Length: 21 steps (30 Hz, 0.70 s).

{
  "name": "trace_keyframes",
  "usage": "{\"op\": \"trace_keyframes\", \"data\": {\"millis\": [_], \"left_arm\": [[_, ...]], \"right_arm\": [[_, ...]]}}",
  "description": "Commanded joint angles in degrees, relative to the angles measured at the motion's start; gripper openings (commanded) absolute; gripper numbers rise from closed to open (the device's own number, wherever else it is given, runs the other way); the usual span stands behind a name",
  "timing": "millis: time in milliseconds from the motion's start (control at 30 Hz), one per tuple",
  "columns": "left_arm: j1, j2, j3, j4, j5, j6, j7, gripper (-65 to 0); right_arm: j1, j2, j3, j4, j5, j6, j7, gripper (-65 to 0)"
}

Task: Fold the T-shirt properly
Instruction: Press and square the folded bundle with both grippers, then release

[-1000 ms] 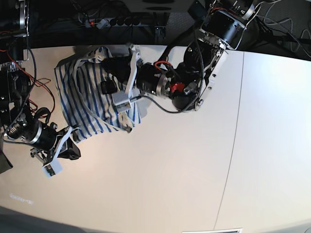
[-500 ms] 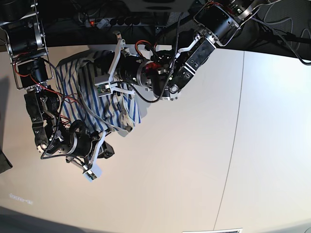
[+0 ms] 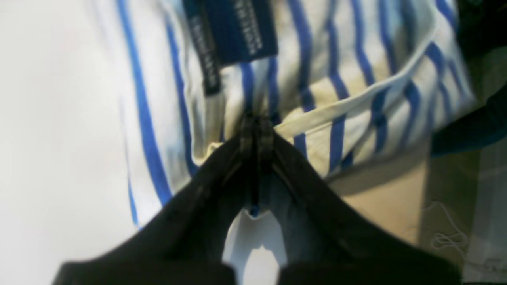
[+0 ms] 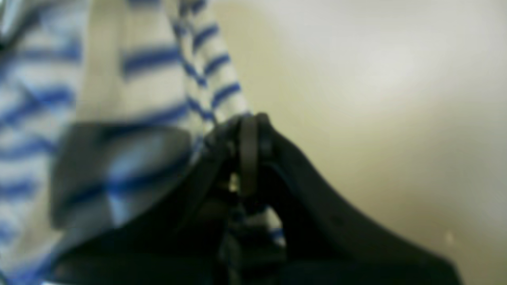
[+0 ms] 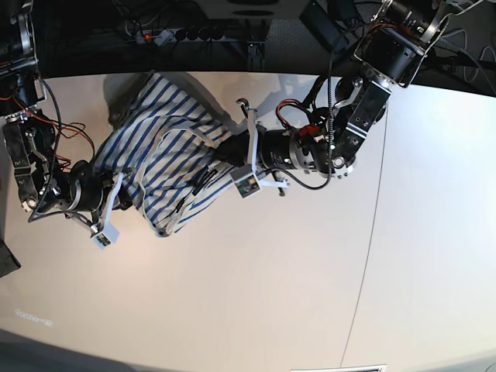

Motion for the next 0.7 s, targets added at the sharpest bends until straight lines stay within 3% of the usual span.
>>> {"op": "trace_keyframes", "data": {"millis": [0, 133, 400, 667], "left_arm": [[-1.2, -1.2, -0.8, -0.2, 3.8, 0.6, 3.7, -65.0], [-4.4, -2.8, -1.4, -0.2, 4.5, 0.6, 3.7, -65.0], [-7.8, -3.5, -1.4, -0.2, 5.3, 0.6, 3.9, -65.0], [-8.6, -3.5, -2.2, 1.2, 4.3, 0.6, 4.2, -65.0]], "right_arm": [[-0.2, 1.6, 0.6, 1.3, 0.4, 2.6, -0.1, -65.0], [-6.6, 2.7, 2.2, 5.7, 0.4, 2.6, -0.2, -65.0], [-19.6, 1.4, 11.9, 18.8, 0.3, 2.7, -0.3, -65.0], [-21.7, -0.3, 13.8, 20.7, -0.5, 2.6, -0.2, -65.0]]}}
